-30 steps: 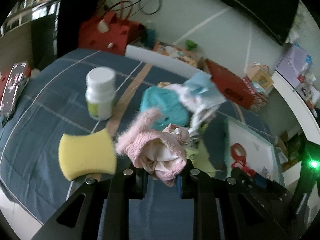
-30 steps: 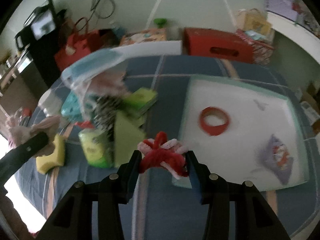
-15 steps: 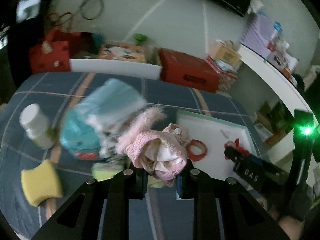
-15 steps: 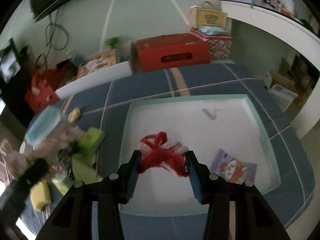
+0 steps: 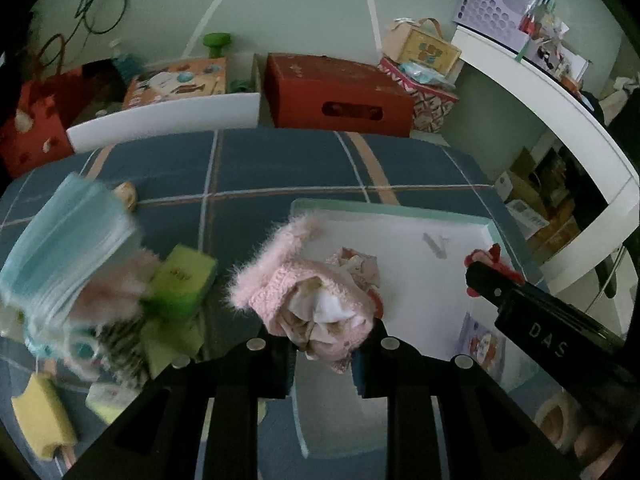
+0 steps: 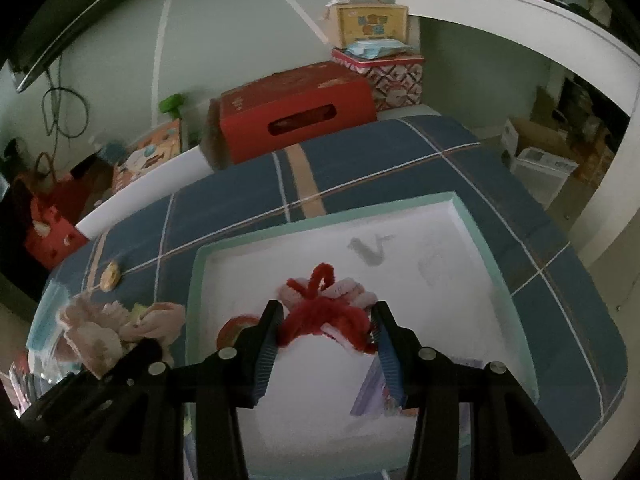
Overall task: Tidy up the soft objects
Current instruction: 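Carry the pink cloth and red toy into the tray and open both tools, then withdraw both open tools from the tray toward the pile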
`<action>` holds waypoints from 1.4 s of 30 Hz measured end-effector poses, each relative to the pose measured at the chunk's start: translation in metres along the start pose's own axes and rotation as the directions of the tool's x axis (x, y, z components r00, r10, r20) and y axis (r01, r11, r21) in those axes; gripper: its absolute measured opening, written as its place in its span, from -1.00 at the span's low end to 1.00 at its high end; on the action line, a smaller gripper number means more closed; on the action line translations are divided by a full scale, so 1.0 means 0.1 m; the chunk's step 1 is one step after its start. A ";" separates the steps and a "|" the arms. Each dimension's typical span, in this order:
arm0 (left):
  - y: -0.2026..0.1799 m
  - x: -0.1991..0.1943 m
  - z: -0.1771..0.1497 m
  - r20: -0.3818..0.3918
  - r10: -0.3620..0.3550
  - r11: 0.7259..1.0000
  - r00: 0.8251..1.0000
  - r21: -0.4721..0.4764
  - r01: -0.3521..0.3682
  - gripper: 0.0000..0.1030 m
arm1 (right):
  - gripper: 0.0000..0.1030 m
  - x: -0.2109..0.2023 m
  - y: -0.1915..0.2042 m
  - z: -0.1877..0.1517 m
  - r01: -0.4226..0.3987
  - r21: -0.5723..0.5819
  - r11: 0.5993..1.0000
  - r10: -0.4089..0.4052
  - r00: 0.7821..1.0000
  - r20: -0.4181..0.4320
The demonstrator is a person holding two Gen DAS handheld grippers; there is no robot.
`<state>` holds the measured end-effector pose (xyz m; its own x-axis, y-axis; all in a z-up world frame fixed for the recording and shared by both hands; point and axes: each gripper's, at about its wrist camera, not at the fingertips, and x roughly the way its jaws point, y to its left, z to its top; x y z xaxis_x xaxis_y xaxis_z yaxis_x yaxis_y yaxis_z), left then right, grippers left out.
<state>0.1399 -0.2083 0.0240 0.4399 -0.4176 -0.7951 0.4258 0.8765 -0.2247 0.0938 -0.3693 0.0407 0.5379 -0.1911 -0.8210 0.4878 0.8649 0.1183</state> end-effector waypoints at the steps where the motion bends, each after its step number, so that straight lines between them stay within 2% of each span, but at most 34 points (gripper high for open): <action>1: -0.03 0.06 0.05 0.002 -0.002 1.000 1.000 0.000 0.002 -0.56 | -0.06 0.03 -0.02 0.04 0.003 0.008 1.000 -0.003 1.000 0.001; 7: -0.12 0.32 0.22 0.018 -0.010 1.000 1.000 0.008 0.010 -0.55 | -0.06 0.16 -0.18 0.21 0.029 0.059 0.998 -0.031 0.999 0.020; 13: -0.17 0.56 0.27 0.029 0.004 0.998 1.000 0.056 -0.005 -0.54 | -0.06 0.38 -0.42 0.21 0.059 0.120 0.991 -0.059 0.998 -0.008; 18: -0.21 0.70 0.30 0.025 -0.013 0.998 1.000 0.067 0.012 -0.53 | -0.06 0.51 -0.55 0.21 0.081 0.149 0.985 -0.078 0.997 -0.027; 20: -0.25 0.72 0.30 0.022 -0.019 0.997 1.000 0.077 0.017 -0.38 | -0.05 0.53 -0.59 0.20 0.079 0.164 0.983 -0.075 0.997 -0.032; 22: -0.29 0.73 0.29 0.008 -0.027 0.996 1.000 0.087 0.026 -0.05 | 0.00 0.53 -0.63 0.20 0.079 0.176 0.981 -0.073 0.997 -0.039; 24: -0.31 0.72 0.28 -0.004 -0.032 0.995 0.999 0.091 0.032 0.12 | 0.10 0.53 -0.65 0.18 0.087 0.179 0.980 -0.079 0.996 -0.051; 26: -0.33 0.68 0.27 -0.007 -0.028 0.995 1.000 0.096 0.029 0.13 | 0.29 0.53 -0.66 0.17 0.087 0.177 0.980 -0.077 0.995 -0.061; 28: -0.32 0.65 0.27 -0.012 -0.026 0.996 1.000 0.090 0.027 0.21 | 0.30 0.51 -0.67 0.16 0.083 0.177 0.981 -0.072 0.995 -0.072; 29: -0.31 0.63 0.27 -0.016 -0.023 0.996 1.000 0.082 0.024 0.30 | 0.37 0.50 -0.67 0.15 0.086 0.172 0.981 -0.074 0.994 -0.076; 30: -0.29 0.62 0.27 -0.019 -0.020 0.997 1.000 0.072 0.022 0.52 | 0.43 0.48 -0.68 0.15 0.093 0.166 0.982 -0.081 0.994 -0.078; 31: -0.27 0.60 0.28 -0.021 -0.018 0.998 1.000 0.062 0.019 0.64 | 0.54 0.47 -0.68 0.15 0.105 0.157 0.982 -0.093 0.993 -0.079; 35: -0.21 0.55 0.27 -0.022 0.033 0.999 0.999 0.038 -0.032 0.71 | 0.70 0.42 -0.69 0.14 0.144 0.122 0.982 -0.135 0.988 -0.078; 36: -0.20 0.54 0.26 -0.024 0.048 0.998 0.999 0.031 -0.048 0.87 | 0.71 0.41 -0.70 0.13 0.150 0.118 0.982 -0.141 0.987 -0.080; 37: -0.19 0.54 0.25 -0.026 0.060 0.998 0.998 0.023 -0.059 0.94 | 0.73 0.41 -0.70 0.13 0.153 0.114 0.982 -0.144 0.986 -0.083; 40: -0.16 0.57 0.22 -0.039 0.074 0.997 0.997 0.005 -0.073 0.94 | 1.00 0.41 -0.70 0.10 0.150 0.107 0.983 -0.141 0.986 -0.090; 42: -0.14 0.59 0.20 -0.047 0.088 0.996 0.995 -0.001 -0.088 0.94 | 1.00 0.40 -0.69 0.09 0.133 0.102 0.986 -0.124 0.988 -0.088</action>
<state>0.1752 -0.2499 -0.0084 0.4378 -0.3274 -0.8374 0.3851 0.9099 -0.1544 0.0884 -0.4408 0.0047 0.4102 -0.2554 -0.8755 0.6228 0.7798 0.0643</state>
